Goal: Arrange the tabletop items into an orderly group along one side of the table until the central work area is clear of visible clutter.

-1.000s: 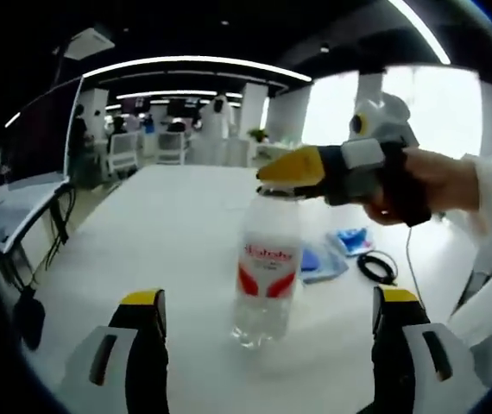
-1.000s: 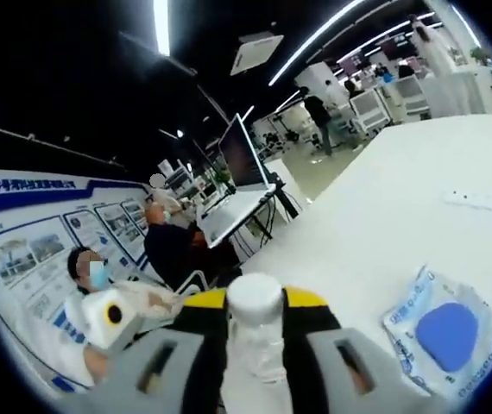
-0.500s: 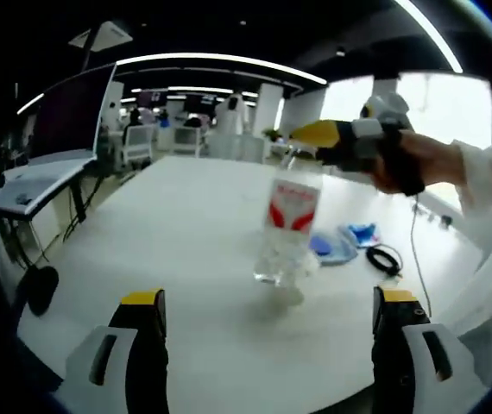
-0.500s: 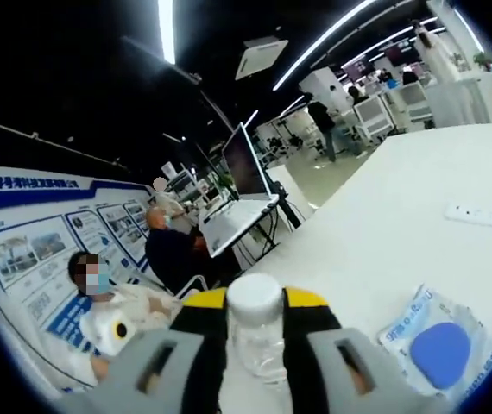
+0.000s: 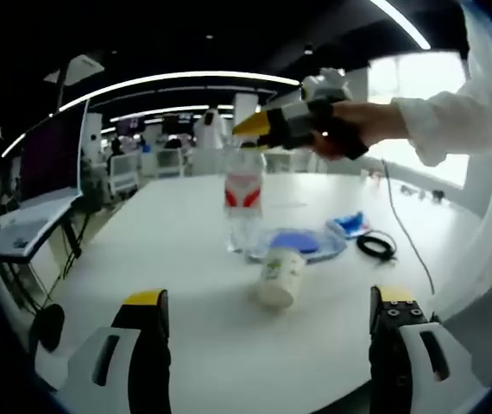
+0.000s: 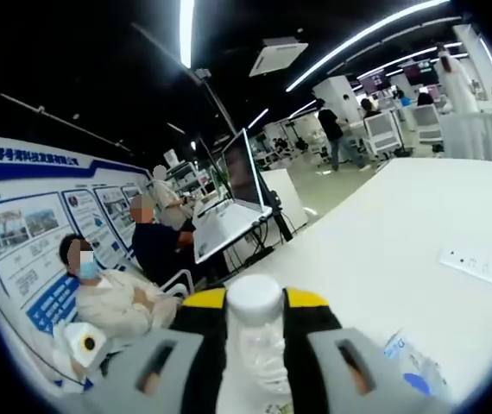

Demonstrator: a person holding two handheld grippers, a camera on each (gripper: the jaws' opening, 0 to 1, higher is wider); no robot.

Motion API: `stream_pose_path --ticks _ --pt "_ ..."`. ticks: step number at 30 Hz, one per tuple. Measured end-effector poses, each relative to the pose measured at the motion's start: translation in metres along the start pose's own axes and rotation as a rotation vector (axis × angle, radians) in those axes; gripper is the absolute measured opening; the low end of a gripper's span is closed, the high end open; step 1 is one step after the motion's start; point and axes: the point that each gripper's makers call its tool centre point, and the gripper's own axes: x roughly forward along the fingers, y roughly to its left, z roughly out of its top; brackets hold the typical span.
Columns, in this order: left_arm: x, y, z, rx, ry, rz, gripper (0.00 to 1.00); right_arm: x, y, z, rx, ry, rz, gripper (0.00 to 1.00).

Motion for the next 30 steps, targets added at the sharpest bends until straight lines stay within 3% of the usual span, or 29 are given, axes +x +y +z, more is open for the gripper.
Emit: stream_pose_path --ticks 4,6,8,11,14,24,30 --pt "-0.001 0.006 -0.003 0.02 0.002 0.007 0.89 0.007 -0.011 0.007 -0.035 0.006 -0.005 0.21" --pt "0.002 0.017 -0.009 0.011 0.009 0.06 0.84 0.012 -0.015 0.009 -0.067 0.015 -0.002 0.21" --pt "0.004 0.02 -0.013 0.034 0.049 0.064 0.78 0.017 -0.02 0.01 -0.083 0.026 -0.003 0.21" --pt "-0.003 0.034 0.0 0.015 -0.035 0.133 0.79 0.025 -0.028 0.011 -0.078 0.03 -0.011 0.22" --pt "-0.005 0.044 0.0 0.023 -0.037 0.181 0.79 0.034 -0.035 0.011 -0.075 0.043 -0.016 0.21" --pt "-0.004 0.042 -0.004 0.045 -0.018 0.161 0.76 0.067 -0.054 0.004 -0.116 0.088 -0.029 0.22" --pt "-0.007 0.05 -0.004 0.029 -0.024 0.187 0.75 0.082 -0.065 -0.001 -0.113 0.102 -0.036 0.22"
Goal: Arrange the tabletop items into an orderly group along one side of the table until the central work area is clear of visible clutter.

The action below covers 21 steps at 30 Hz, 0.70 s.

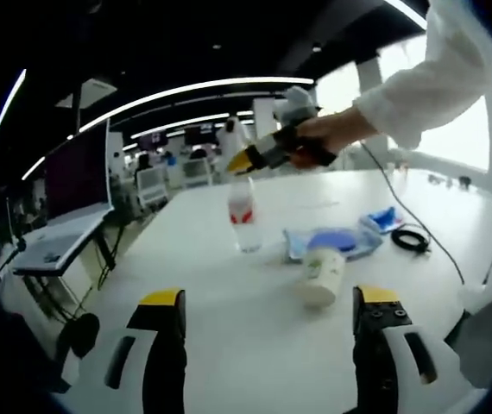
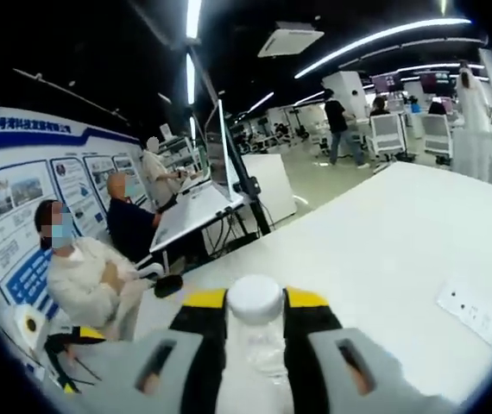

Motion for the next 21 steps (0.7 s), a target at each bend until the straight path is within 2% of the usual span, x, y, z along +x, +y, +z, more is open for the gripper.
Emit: stream_pose_path --ticks 9,21 --pt "-0.001 0.003 -0.005 0.008 0.019 -0.002 0.73 0.019 -0.009 -0.008 -0.023 0.041 0.001 0.22" --pt "-0.001 0.005 -0.01 0.015 0.039 -0.005 0.72 0.024 -0.01 -0.009 -0.026 0.04 0.014 0.22"
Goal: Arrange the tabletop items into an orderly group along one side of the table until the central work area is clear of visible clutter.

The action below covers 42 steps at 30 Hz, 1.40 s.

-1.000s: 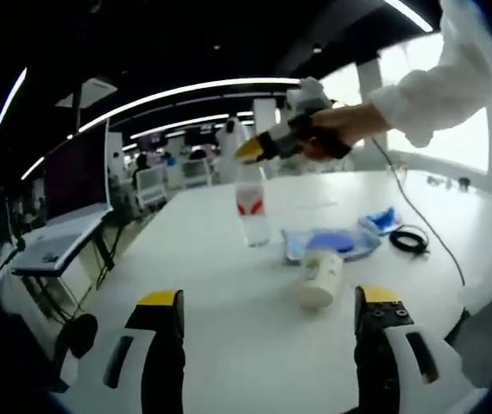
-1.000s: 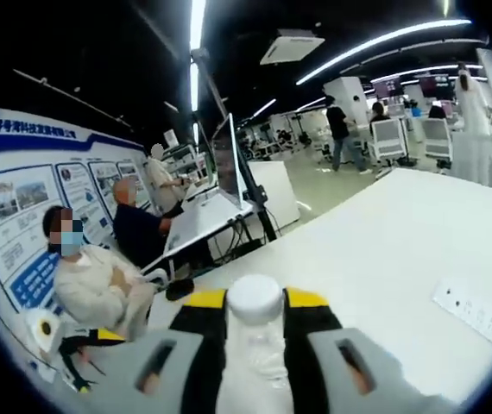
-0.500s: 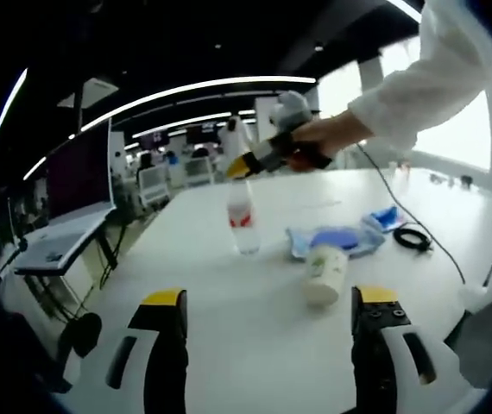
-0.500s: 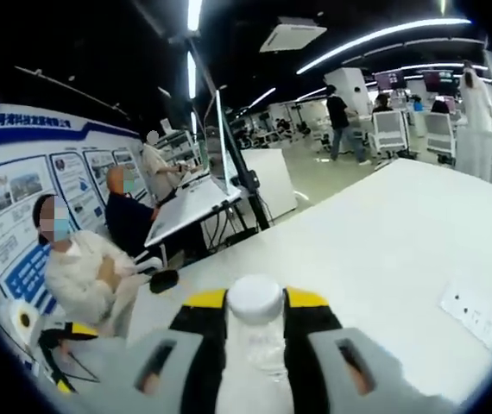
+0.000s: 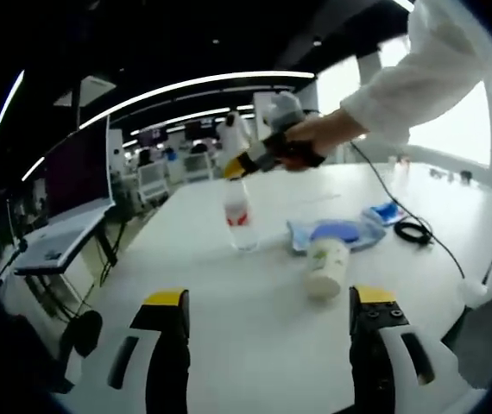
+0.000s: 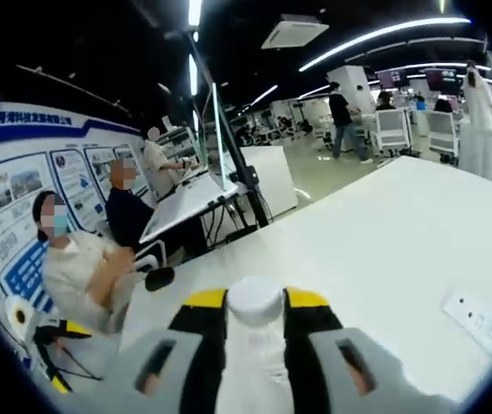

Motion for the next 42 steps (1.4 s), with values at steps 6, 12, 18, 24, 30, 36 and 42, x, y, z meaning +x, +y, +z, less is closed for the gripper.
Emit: stream_pose_path --ticks 6,12,18,24,30,36,42 --pt "0.0 0.0 -0.001 0.004 0.005 -0.001 0.72 0.001 -0.001 0.001 -0.005 -0.006 -0.003 0.22" --pt "0.002 -0.001 -0.004 0.014 0.021 -0.007 0.72 0.004 -0.004 0.003 -0.003 -0.008 -0.012 0.24" --pt "0.002 -0.001 -0.005 0.016 0.026 -0.008 0.72 0.001 -0.01 0.007 -0.007 -0.021 -0.05 0.49" --pt "0.002 -0.002 -0.006 0.021 0.028 -0.01 0.72 -0.008 -0.009 0.014 0.013 -0.048 -0.058 0.49" --pt "0.002 -0.003 -0.006 0.024 0.028 -0.01 0.72 -0.012 -0.001 0.015 -0.014 -0.05 -0.057 0.49" --pt "0.002 -0.005 -0.006 0.026 0.028 -0.013 0.73 -0.016 0.002 0.014 -0.03 -0.057 -0.072 0.5" --pt "0.002 -0.006 -0.008 0.031 0.033 -0.016 0.72 -0.018 0.003 0.011 -0.053 -0.055 -0.099 0.51"
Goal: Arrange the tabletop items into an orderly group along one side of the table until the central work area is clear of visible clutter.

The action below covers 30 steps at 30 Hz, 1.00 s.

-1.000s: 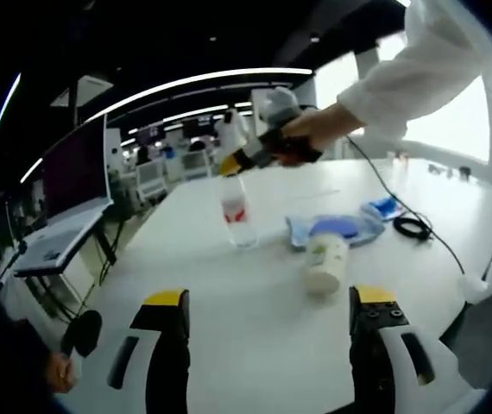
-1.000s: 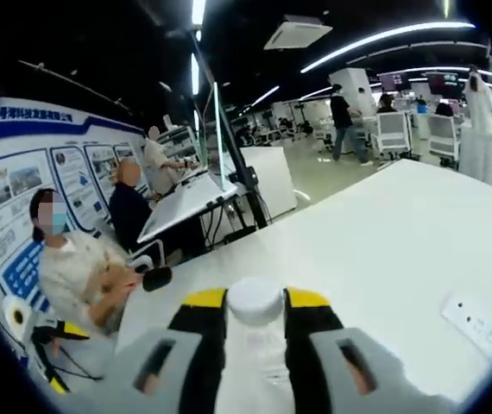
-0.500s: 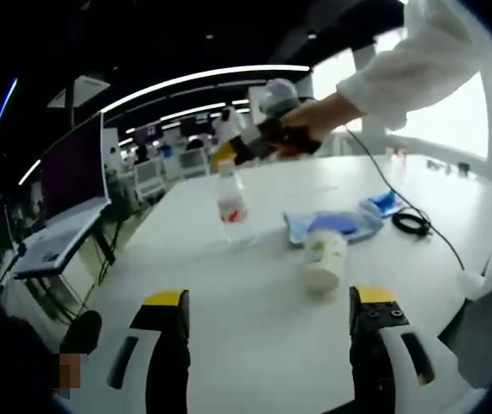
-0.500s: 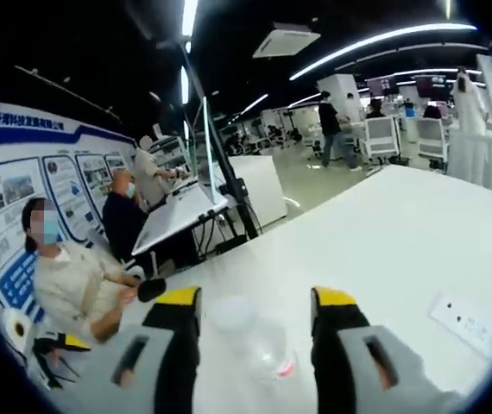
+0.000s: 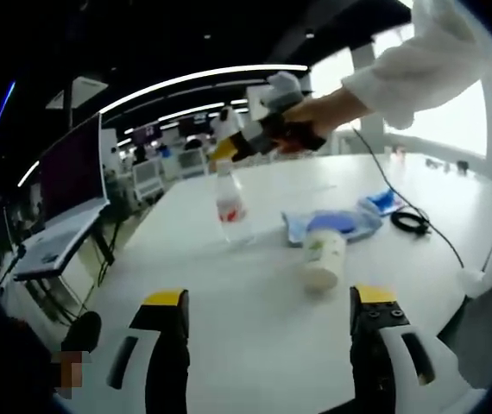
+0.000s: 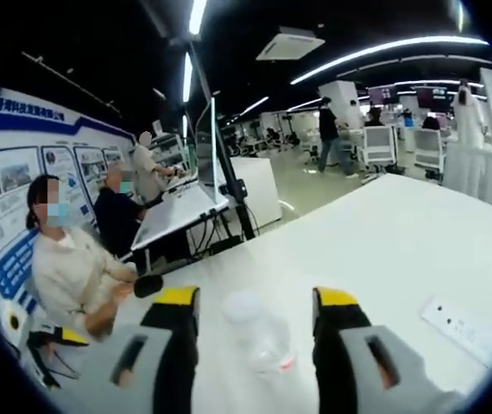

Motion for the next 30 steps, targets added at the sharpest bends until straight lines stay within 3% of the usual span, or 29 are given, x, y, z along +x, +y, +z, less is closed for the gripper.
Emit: stream_pose_path --ticks 4,6,11,15,19,22,30 --pt "0.0 -0.002 0.0 0.007 0.004 -0.004 0.72 -0.001 -0.001 -0.002 -0.049 -0.002 -0.058 0.5" --pt "0.001 -0.002 -0.001 0.011 0.008 -0.005 0.72 -0.003 -0.009 -0.001 -0.11 -0.014 -0.133 0.47" --pt "0.002 -0.003 -0.005 0.027 0.029 -0.01 0.72 0.002 -0.003 -0.001 -0.117 -0.053 -0.163 0.44" --pt "0.001 -0.001 -0.004 0.022 0.025 -0.003 0.72 0.007 -0.012 0.0 -0.101 -0.041 -0.209 0.41" --pt "0.001 0.0 -0.005 0.017 0.028 0.0 0.72 0.013 -0.019 -0.008 -0.066 -0.014 -0.212 0.34" --pt "0.001 -0.001 -0.006 0.02 0.031 -0.004 0.72 0.016 -0.019 -0.007 -0.069 -0.027 -0.178 0.2" --pt "0.002 -0.003 -0.012 0.052 0.062 -0.015 0.7 0.012 -0.016 -0.009 -0.109 0.019 -0.111 0.19"
